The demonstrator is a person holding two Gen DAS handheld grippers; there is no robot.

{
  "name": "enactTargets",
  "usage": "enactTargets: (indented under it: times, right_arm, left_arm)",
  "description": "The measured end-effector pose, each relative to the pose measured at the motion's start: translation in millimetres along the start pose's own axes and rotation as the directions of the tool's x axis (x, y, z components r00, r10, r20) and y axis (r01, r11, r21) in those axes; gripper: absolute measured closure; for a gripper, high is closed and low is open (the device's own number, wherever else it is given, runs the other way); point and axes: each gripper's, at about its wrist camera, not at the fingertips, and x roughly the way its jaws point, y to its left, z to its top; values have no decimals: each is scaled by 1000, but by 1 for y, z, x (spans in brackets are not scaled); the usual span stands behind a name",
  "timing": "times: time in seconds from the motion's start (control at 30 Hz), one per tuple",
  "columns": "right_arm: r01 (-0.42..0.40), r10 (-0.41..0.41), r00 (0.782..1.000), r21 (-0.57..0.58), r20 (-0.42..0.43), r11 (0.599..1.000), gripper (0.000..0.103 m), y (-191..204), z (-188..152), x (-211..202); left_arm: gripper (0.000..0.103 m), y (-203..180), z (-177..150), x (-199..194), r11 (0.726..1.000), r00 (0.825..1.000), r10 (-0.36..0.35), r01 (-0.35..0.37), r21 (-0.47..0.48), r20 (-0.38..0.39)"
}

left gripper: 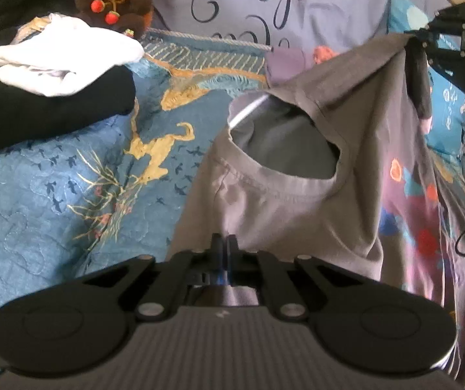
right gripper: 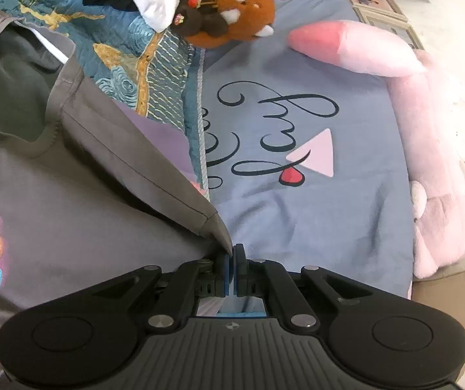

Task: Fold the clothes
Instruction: 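Grasp the shirt collar edge with the left gripper while the right gripper holds, then lift the grey shirt high with both grippers, holding it spread between them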

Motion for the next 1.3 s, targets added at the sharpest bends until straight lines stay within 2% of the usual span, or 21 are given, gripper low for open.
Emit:
enactTargets:
  times: [0.23, 0.33, 0.47, 0.57, 0.7, 0.77, 0.93, 1.0, 1.07, 1.1, 1.13, 1.23, 1.27, 1.3]
  right_arm:
    - [72, -72, 997, 45, -11, 996, 101, -14, -7, -9]
    - [114, -113, 993, 57, -16, 992, 101, -23, -12, -23]
    - [171, -171, 985, 82, -14, 982, 101, -39, -18, -57]
    - [230, -229, 973, 119, -17, 966, 101, -52, -23, -91]
    - [319, -319, 947, 151, -30, 936, 101, -67, -34, -142]
    - [381, -380, 924, 180, -43, 907, 102, -76, -41, -170]
    - [497, -494, 866, 244, -78, 833, 102, -107, -54, -242]
    - [526, -521, 848, 268, -93, 807, 102, -120, -59, -268]
    - [542, -538, 836, 314, -109, 779, 102, -135, -63, -294]
    - [547, -543, 832, 336, -117, 767, 102, -141, -65, -305]
    - [554, -548, 827, 343, -122, 759, 102, -144, -67, -313]
    - [581, -569, 810, 329, -141, 745, 102, -146, -71, -328]
    - [581, -568, 810, 324, -144, 747, 102, -146, -72, -330]
    - [577, -563, 814, 321, -145, 751, 102, -144, -73, -331]
  left_arm:
    - [102, 15, 5, -20, 996, 995, 31, -23, -88, 91]
    - [102, 18, 6, -26, 994, 992, 65, -55, -95, 112]
    - [102, 3, 7, -39, 985, 967, 172, -169, -34, 187]
    - [101, -9, 9, -56, 975, 946, 223, -221, -33, 236]
    - [101, -32, 14, -91, 951, 898, 303, -308, -37, 321]
    - [101, -46, 20, -110, 938, 870, 338, -344, -50, 359]
    - [101, -69, 48, -160, 933, 819, 346, -352, -75, 457]
    - [101, -75, 60, -184, 915, 771, 382, -394, -89, 510]
    - [101, -74, 77, -207, 918, 758, 369, -388, -82, 538]
    - [101, -73, 86, -218, 921, 755, 360, -382, -78, 548]
    - [101, -70, 95, -226, 932, 771, 337, -355, -76, 540]
    - [101, -60, 108, -243, 964, 836, 253, -261, -53, 488]
    - [101, -58, 106, -246, 973, 853, 217, -230, -32, 475]
    - [101, -58, 102, -247, 982, 877, 159, -186, 15, 454]
